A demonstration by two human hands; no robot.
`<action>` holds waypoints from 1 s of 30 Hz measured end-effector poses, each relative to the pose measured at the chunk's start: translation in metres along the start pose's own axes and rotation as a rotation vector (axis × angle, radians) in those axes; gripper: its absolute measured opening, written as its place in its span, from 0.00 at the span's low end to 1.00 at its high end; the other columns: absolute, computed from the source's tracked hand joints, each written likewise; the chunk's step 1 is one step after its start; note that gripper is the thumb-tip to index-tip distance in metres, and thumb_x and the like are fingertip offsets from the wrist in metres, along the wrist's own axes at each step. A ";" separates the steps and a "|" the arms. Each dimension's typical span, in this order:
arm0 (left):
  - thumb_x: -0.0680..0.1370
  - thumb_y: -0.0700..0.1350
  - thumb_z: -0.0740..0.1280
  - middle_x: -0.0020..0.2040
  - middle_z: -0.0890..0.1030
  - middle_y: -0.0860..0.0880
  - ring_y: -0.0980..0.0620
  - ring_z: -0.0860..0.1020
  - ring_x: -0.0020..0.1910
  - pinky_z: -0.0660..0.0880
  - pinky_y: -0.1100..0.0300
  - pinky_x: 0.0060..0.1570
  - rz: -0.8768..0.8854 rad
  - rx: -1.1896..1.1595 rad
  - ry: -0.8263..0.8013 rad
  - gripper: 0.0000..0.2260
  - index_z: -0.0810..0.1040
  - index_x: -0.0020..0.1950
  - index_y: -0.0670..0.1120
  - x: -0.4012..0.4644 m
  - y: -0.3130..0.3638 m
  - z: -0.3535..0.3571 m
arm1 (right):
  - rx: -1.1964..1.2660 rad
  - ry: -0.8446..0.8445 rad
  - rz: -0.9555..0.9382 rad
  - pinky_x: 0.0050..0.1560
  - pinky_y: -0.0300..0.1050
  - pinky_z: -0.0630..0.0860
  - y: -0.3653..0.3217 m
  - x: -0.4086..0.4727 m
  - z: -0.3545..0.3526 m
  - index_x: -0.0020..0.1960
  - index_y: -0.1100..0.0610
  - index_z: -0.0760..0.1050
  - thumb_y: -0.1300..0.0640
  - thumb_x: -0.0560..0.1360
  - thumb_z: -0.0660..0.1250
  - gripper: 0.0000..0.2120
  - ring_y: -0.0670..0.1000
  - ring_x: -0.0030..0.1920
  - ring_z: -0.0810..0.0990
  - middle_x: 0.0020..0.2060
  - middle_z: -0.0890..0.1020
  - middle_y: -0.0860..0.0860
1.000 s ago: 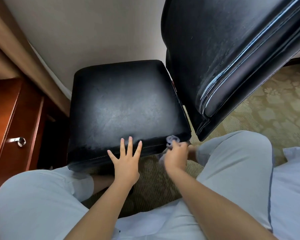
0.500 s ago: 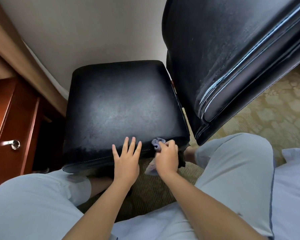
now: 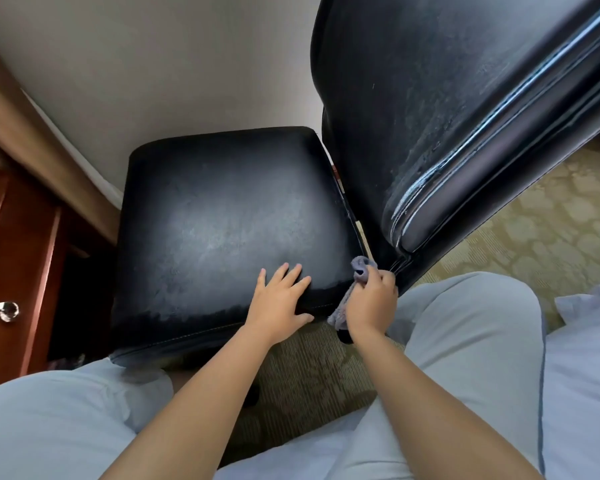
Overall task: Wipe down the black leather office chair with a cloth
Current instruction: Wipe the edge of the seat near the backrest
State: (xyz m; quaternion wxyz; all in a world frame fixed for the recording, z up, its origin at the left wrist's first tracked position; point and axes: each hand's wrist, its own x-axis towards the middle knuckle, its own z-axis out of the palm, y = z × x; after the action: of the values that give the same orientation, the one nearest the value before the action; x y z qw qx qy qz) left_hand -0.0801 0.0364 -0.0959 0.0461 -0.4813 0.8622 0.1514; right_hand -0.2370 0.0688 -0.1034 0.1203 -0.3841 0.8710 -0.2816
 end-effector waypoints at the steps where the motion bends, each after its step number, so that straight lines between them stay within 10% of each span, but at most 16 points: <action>1: 0.77 0.58 0.64 0.79 0.49 0.52 0.50 0.45 0.77 0.41 0.42 0.73 0.000 -0.013 -0.012 0.33 0.54 0.77 0.53 0.003 0.000 -0.002 | 0.008 0.013 0.038 0.54 0.48 0.70 0.001 0.001 0.000 0.62 0.59 0.74 0.64 0.77 0.62 0.15 0.57 0.60 0.70 0.60 0.73 0.56; 14: 0.72 0.61 0.68 0.78 0.52 0.55 0.51 0.48 0.77 0.45 0.37 0.71 0.062 0.045 -0.104 0.37 0.56 0.77 0.54 0.022 -0.007 -0.013 | -0.234 -0.163 -0.046 0.73 0.45 0.52 -0.010 0.006 0.020 0.74 0.65 0.57 0.64 0.78 0.55 0.24 0.53 0.74 0.55 0.73 0.62 0.57; 23: 0.70 0.67 0.65 0.78 0.51 0.54 0.51 0.51 0.76 0.52 0.42 0.70 0.128 0.185 -0.087 0.44 0.51 0.78 0.50 0.026 -0.014 -0.020 | -0.327 -0.258 -0.091 0.68 0.45 0.61 -0.032 0.047 0.016 0.72 0.63 0.60 0.62 0.78 0.55 0.23 0.52 0.71 0.59 0.71 0.64 0.54; 30: 0.66 0.72 0.65 0.77 0.34 0.46 0.41 0.33 0.75 0.38 0.36 0.70 0.003 0.178 -0.129 0.51 0.37 0.77 0.57 0.029 -0.021 -0.010 | -0.357 -0.278 -0.139 0.72 0.41 0.48 -0.007 0.005 0.011 0.76 0.60 0.53 0.62 0.79 0.54 0.26 0.51 0.75 0.52 0.75 0.57 0.53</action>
State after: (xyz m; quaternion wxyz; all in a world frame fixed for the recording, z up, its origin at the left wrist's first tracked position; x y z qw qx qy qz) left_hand -0.0774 -0.0005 -0.0979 0.1437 -0.4633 0.8682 0.1051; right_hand -0.2318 0.0567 -0.1085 0.1498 -0.4936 0.8534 -0.0753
